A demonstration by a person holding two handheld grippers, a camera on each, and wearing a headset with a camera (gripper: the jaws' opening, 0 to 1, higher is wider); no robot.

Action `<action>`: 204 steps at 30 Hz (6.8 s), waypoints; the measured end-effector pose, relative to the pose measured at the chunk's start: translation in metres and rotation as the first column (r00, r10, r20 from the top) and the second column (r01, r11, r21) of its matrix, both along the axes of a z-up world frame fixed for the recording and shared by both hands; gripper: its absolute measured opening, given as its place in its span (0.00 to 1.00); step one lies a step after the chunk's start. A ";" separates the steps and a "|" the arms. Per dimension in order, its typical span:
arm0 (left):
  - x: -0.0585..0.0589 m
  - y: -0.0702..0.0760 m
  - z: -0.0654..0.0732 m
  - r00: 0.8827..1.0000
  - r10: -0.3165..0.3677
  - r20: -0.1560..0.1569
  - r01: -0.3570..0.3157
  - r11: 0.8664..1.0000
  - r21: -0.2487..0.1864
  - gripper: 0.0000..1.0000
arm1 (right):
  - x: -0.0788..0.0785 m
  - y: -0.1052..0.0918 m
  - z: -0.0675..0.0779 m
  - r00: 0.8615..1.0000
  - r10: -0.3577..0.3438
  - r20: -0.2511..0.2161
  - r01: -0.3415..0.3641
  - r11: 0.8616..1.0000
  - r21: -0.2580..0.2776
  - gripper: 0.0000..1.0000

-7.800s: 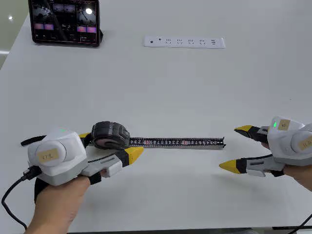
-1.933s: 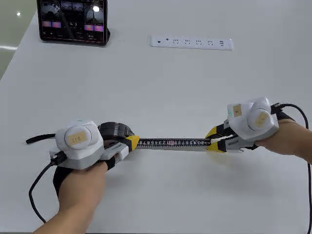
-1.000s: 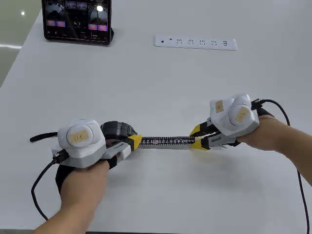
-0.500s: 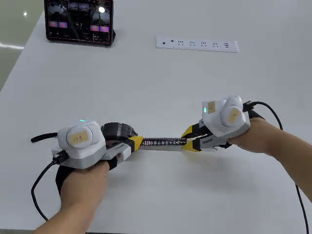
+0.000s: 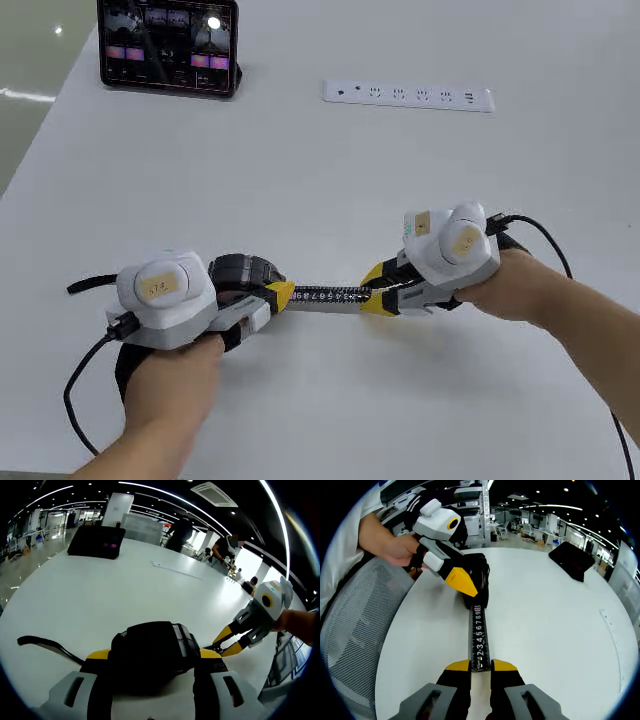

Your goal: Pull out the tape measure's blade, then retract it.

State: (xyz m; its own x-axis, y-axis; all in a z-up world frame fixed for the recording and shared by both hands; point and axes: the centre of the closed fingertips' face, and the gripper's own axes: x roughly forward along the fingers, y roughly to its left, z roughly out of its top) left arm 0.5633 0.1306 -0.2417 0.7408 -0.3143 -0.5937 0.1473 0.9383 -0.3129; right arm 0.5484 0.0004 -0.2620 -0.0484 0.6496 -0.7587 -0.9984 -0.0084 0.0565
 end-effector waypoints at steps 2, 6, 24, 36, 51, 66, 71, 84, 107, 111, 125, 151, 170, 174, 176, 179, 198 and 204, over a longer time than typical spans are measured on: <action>0.000 0.000 0.000 1.000 -0.002 0.000 0.002 1.000 0.001 0.60 | -0.001 0.003 -0.001 1.000 0.001 -0.003 -0.001 1.000 0.003 0.10; 0.000 0.000 0.000 1.000 -0.002 0.000 0.002 1.000 -0.006 0.60 | -0.001 0.010 0.000 1.000 -0.004 -0.013 0.004 1.000 0.017 0.10; 0.000 0.001 0.001 1.000 -0.004 0.002 0.004 1.000 -0.025 0.60 | -0.004 0.043 0.000 1.000 -0.010 -0.024 0.011 0.997 0.073 0.11; 0.001 0.001 0.000 1.000 -0.004 0.003 0.004 1.000 -0.027 0.60 | -0.005 0.068 0.000 1.000 -0.003 -0.028 0.006 0.994 0.105 0.11; 0.001 0.001 0.000 1.000 -0.002 0.005 0.003 1.000 -0.023 0.60 | -0.006 0.086 0.000 1.000 0.007 -0.027 -0.003 0.992 0.124 0.11; 0.002 0.001 0.000 1.000 0.006 0.015 -0.006 1.000 -0.018 0.61 | -0.006 0.089 -0.001 1.000 -0.006 -0.026 0.009 0.991 0.131 0.11; 0.002 0.000 0.000 1.000 0.009 0.007 -0.009 1.000 -0.013 0.62 | -0.006 0.089 -0.001 0.999 -0.023 -0.028 0.026 0.991 0.128 0.12; 0.000 -0.001 0.002 1.000 -0.003 0.004 0.004 0.999 -0.044 0.64 | -0.006 0.083 0.005 0.997 -0.056 -0.048 0.062 0.990 0.127 0.17; -0.017 0.006 0.023 0.991 -0.119 0.069 0.117 0.993 0.030 0.69 | -0.009 0.056 0.032 0.984 -0.176 -0.015 0.176 0.972 0.156 0.36; -0.019 0.008 0.026 0.990 -0.123 0.068 0.122 0.992 0.022 0.70 | -0.010 0.051 0.037 0.980 -0.200 0.000 0.197 0.967 0.160 0.41; -0.028 0.010 0.033 0.972 -0.218 0.093 0.208 0.972 0.106 0.71 | -0.015 0.027 0.049 0.963 -0.268 0.021 0.262 0.951 0.164 0.48; -0.057 0.021 0.050 0.903 -0.418 0.100 0.381 0.886 0.265 0.83 | -0.033 -0.017 0.069 0.926 -0.375 0.033 0.365 0.916 0.170 0.62; -0.074 0.033 0.056 0.876 -0.475 0.088 0.437 0.857 0.274 0.92 | -0.047 -0.040 0.077 0.900 -0.435 0.019 0.424 0.886 0.189 0.73; -0.079 0.035 0.057 0.869 -0.487 0.084 0.452 0.852 0.265 0.95 | -0.051 -0.046 0.077 0.896 -0.445 0.016 0.434 0.880 0.192 0.77; -0.081 0.036 0.057 0.866 -0.493 0.085 0.458 0.850 0.260 0.96 | -0.053 -0.048 0.077 0.893 -0.449 0.013 0.439 0.878 0.192 0.78; -0.085 0.036 0.058 0.862 -0.499 0.085 0.467 0.849 0.247 0.97 | -0.056 -0.053 0.077 0.890 -0.456 0.011 0.445 0.875 0.192 0.81; -0.100 0.036 0.058 0.835 -0.545 0.068 0.523 0.826 0.209 0.99 | -0.075 -0.082 0.072 0.868 -0.496 -0.016 0.491 0.855 0.165 0.95; -0.106 0.042 0.055 0.839 -0.542 0.057 0.520 0.828 0.211 0.99 | -0.077 -0.092 0.070 0.857 -0.516 -0.025 0.513 0.844 0.156 0.98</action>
State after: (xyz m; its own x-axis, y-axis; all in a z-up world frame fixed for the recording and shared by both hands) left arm 0.4577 0.1729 -0.1866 0.5536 -0.5741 -0.6033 0.6622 0.7427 -0.0991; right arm 0.4715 -0.0915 -0.1922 0.3367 0.6842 -0.6469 -0.8628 0.4993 0.0790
